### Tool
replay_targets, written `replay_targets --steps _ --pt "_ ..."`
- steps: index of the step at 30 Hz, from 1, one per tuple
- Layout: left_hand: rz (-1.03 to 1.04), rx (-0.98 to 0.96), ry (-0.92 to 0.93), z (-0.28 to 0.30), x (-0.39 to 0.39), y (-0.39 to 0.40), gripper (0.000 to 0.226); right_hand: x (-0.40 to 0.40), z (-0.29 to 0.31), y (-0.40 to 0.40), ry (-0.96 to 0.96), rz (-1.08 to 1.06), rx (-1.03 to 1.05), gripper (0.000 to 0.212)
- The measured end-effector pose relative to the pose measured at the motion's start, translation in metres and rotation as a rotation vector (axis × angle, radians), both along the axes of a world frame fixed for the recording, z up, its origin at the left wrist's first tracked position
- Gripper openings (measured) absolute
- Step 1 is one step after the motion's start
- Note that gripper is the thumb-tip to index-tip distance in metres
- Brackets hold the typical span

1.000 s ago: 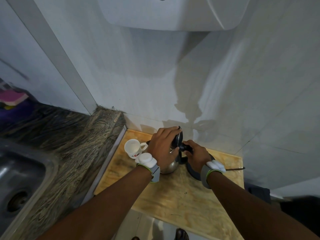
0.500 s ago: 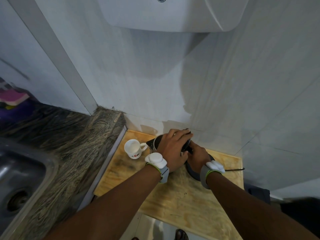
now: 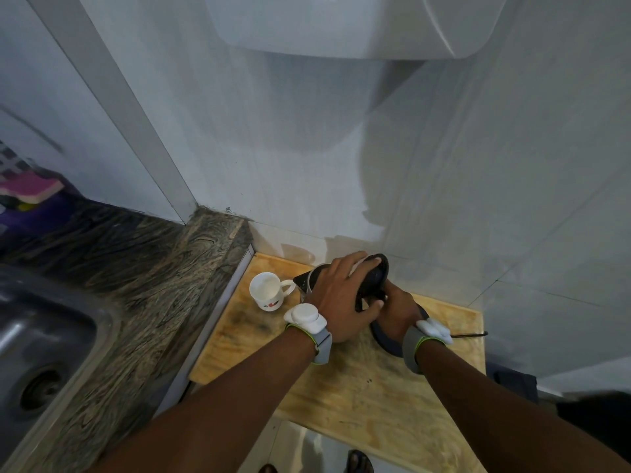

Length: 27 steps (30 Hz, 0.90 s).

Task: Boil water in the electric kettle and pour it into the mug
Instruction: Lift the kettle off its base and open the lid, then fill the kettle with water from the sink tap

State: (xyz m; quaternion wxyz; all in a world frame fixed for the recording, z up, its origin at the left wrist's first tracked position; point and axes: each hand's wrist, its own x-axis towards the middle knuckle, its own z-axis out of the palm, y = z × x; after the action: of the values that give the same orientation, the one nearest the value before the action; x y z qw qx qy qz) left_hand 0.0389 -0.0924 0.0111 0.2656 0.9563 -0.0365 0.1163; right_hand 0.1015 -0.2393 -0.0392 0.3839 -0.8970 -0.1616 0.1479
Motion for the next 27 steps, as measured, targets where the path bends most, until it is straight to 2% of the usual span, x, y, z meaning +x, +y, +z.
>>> replay_targets --steps 9,14,19,24,27 --pt "0.241 -0.213 0.024 -0.015 -0.014 0.048 0.064 0.005 -0.012 0.007 -0.004 -0.058 -0.005 0.022" --pt "0.404 -0.384 0.067 -0.035 -0.021 0.067 0.062 0.006 -0.017 0.009 0.007 -0.091 0.014 0.007" --pt "0.571 -0.589 0.132 -0.054 -0.026 0.075 0.051 0.008 -0.024 0.013 0.054 -0.127 0.031 0.016" --pt "0.682 -0.806 0.254 -0.070 -0.027 0.079 0.036 0.011 -0.029 0.017 0.118 -0.187 0.043 0.011" --pt "0.687 -0.978 0.305 -0.078 -0.025 0.078 0.034 0.013 -0.032 0.020 0.149 -0.224 0.054 0.024"
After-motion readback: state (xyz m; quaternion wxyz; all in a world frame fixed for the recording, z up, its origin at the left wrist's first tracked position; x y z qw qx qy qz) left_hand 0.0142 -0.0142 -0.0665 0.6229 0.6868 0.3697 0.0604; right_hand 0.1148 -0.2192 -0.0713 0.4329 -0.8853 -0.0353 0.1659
